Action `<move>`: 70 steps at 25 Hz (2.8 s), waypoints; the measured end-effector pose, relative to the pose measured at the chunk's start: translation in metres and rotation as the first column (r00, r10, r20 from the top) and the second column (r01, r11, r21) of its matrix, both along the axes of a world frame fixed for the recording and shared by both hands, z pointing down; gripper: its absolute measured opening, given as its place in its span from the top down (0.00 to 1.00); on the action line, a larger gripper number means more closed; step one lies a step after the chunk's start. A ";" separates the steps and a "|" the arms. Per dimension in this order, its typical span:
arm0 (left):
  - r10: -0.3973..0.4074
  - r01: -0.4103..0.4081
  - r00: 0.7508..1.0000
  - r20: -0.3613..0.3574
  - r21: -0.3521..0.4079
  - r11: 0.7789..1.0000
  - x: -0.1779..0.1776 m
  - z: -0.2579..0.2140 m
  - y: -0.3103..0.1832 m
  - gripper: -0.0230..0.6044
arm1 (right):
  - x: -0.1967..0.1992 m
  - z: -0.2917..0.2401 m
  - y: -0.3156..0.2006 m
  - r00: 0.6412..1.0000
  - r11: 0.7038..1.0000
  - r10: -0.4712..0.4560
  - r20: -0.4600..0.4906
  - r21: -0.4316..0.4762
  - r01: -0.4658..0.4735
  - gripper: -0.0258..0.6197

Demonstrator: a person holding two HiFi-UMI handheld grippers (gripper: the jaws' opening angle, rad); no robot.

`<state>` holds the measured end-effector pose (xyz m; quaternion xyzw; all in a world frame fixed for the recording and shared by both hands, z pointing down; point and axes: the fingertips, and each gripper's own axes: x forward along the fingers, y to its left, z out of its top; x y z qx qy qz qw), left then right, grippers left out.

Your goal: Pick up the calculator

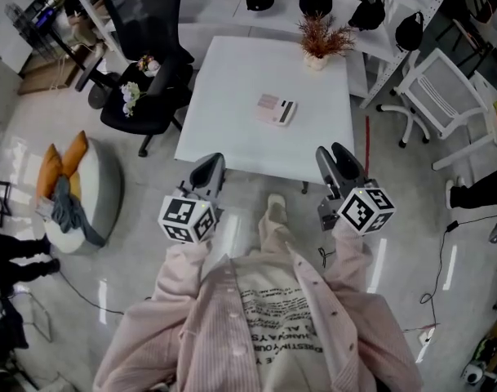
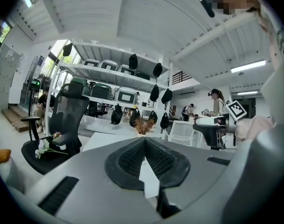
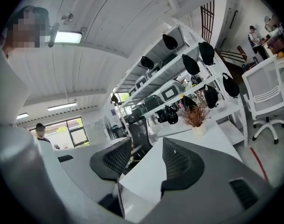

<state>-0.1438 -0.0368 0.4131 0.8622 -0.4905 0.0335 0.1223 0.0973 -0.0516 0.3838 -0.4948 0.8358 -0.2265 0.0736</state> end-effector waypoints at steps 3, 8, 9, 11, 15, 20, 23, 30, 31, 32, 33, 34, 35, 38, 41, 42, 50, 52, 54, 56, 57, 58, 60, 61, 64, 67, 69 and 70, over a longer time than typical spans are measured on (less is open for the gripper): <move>-0.015 0.015 1.000 0.001 -0.022 1.000 0.000 0.008 -0.026 0.96 | -0.002 0.010 -0.031 1.000 1.000 -0.017 0.009 -0.024 0.017 0.68; -0.036 0.035 0.999 -0.010 -0.073 0.997 0.006 0.024 -0.070 0.96 | -0.002 0.027 -0.083 0.999 0.996 -0.052 0.007 -0.074 0.052 0.68; -0.037 0.036 0.999 -0.012 -0.084 0.996 0.009 0.027 -0.078 0.96 | -0.002 0.031 -0.092 0.998 0.995 -0.060 0.007 -0.085 0.060 0.68; -0.039 0.038 0.999 -0.016 -0.106 0.994 0.014 0.034 -0.093 0.96 | -0.001 0.038 -0.109 0.997 0.992 -0.072 0.005 -0.108 0.073 0.68; -0.047 0.043 0.999 -0.019 -0.151 0.988 0.025 0.047 -0.121 0.96 | 0.000 0.056 -0.139 0.995 0.982 -0.095 0.011 -0.161 0.096 0.68; -0.052 0.047 0.998 -0.022 -0.209 0.977 0.040 0.068 -0.152 0.96 | 0.001 0.082 -0.172 0.991 0.964 -0.124 0.043 -0.234 0.130 0.68; -0.061 0.055 0.998 -0.015 -0.241 0.969 0.045 0.085 -0.166 0.96 | -0.001 0.101 -0.188 0.988 0.949 -0.144 0.047 -0.276 0.151 0.68; -0.092 0.088 0.996 0.001 -0.326 0.941 0.050 0.122 -0.195 0.96 | -0.009 0.145 -0.215 0.979 0.901 -0.194 0.063 -0.382 0.203 0.68; -0.092 0.087 0.996 0.003 -0.336 0.938 0.052 0.127 -0.197 0.96 | -0.010 0.152 -0.216 0.977 0.893 -0.199 0.071 -0.397 0.211 0.68; -0.089 0.085 0.996 0.003 -0.346 0.934 0.055 0.132 -0.199 0.96 | -0.010 0.159 -0.217 0.976 0.885 -0.203 0.078 -0.412 0.217 0.68; -0.088 0.083 0.996 0.003 -0.356 0.931 0.059 0.137 -0.201 0.96 | -0.010 0.165 -0.218 0.975 0.877 -0.205 0.083 -0.426 0.221 0.68; -0.088 0.083 0.996 0.003 -0.365 0.927 0.061 0.141 -0.203 0.96 | -0.010 0.171 -0.219 0.975 0.870 -0.207 0.086 -0.440 0.224 0.68; -0.090 0.085 0.996 0.005 -0.373 0.924 0.061 0.145 -0.204 0.96 | -0.012 0.177 -0.220 0.974 0.863 -0.208 0.086 -0.454 0.224 0.68; -0.091 0.087 0.996 0.010 -0.397 0.914 0.061 0.155 -0.205 0.96 | -0.014 0.193 -0.223 0.978 0.845 -0.192 0.082 -0.493 0.207 0.68; -0.087 0.085 0.996 0.014 -0.421 0.903 0.062 0.166 -0.205 0.96 | -0.013 0.210 -0.225 0.982 0.824 -0.168 0.089 -0.533 0.190 0.68; -0.087 0.085 0.996 0.014 -0.429 0.899 0.062 0.170 -0.205 0.96 | -0.013 0.215 -0.225 0.982 0.818 -0.165 0.089 -0.545 0.186 0.68; -0.072 0.068 0.997 0.010 -0.493 0.867 0.061 0.201 -0.210 0.96 | -0.020 0.250 -0.238 0.989 0.792 -0.120 0.088 -0.592 0.149 0.68; -0.065 0.059 0.998 0.005 -0.504 0.862 0.061 0.208 -0.212 0.96 | -0.024 0.257 -0.240 0.989 0.785 -0.113 0.092 -0.602 0.146 0.67; -0.055 0.048 0.998 0.001 -0.513 0.857 0.063 0.215 -0.214 0.96 | -0.028 0.264 -0.243 0.989 0.780 -0.105 0.100 -0.609 0.144 0.67; -0.045 0.038 0.999 -0.001 -0.518 0.854 0.064 0.220 -0.216 0.96 | -0.033 0.271 -0.244 0.988 0.771 -0.100 0.114 -0.619 0.149 0.67; -0.042 0.034 0.999 -0.002 -0.521 0.853 0.064 0.222 -0.217 0.96 | -0.036 0.273 -0.245 0.988 0.767 -0.100 0.118 -0.624 0.152 0.67; -0.039 0.031 0.999 -0.004 -0.523 0.852 0.065 0.224 -0.218 0.96 | -0.039 0.274 -0.246 0.988 0.765 -0.104 0.116 -0.626 0.154 0.67; -0.035 0.025 0.999 -0.010 -0.526 0.850 0.067 0.227 -0.220 0.96 | -0.043 0.277 -0.248 0.988 0.760 -0.110 0.106 -0.632 0.152 0.67; -0.033 0.022 0.999 -0.012 -0.527 0.849 0.067 0.228 -0.221 0.96 | -0.044 0.279 -0.249 0.988 0.756 -0.111 0.105 -0.637 0.152 0.66; -0.026 0.015 1.000 -0.013 -0.530 0.848 0.066 0.232 -0.222 0.96 | -0.050 0.285 -0.248 0.988 0.741 -0.109 0.112 -0.653 0.156 0.67; -0.031 0.017 0.999 -0.017 -0.530 0.848 0.063 0.234 -0.225 0.96 | -0.056 0.290 -0.249 0.986 0.731 -0.116 0.118 -0.662 0.165 0.67; -0.034 0.019 0.999 -0.017 -0.531 0.847 0.062 0.235 -0.226 0.96 | -0.059 0.292 -0.251 0.986 0.725 -0.116 0.121 -0.668 0.167 0.67; -0.035 0.020 0.999 -0.018 -0.532 0.847 0.061 0.235 -0.227 0.96 | -0.060 0.293 -0.251 0.986 0.721 -0.116 0.121 -0.672 0.167 0.67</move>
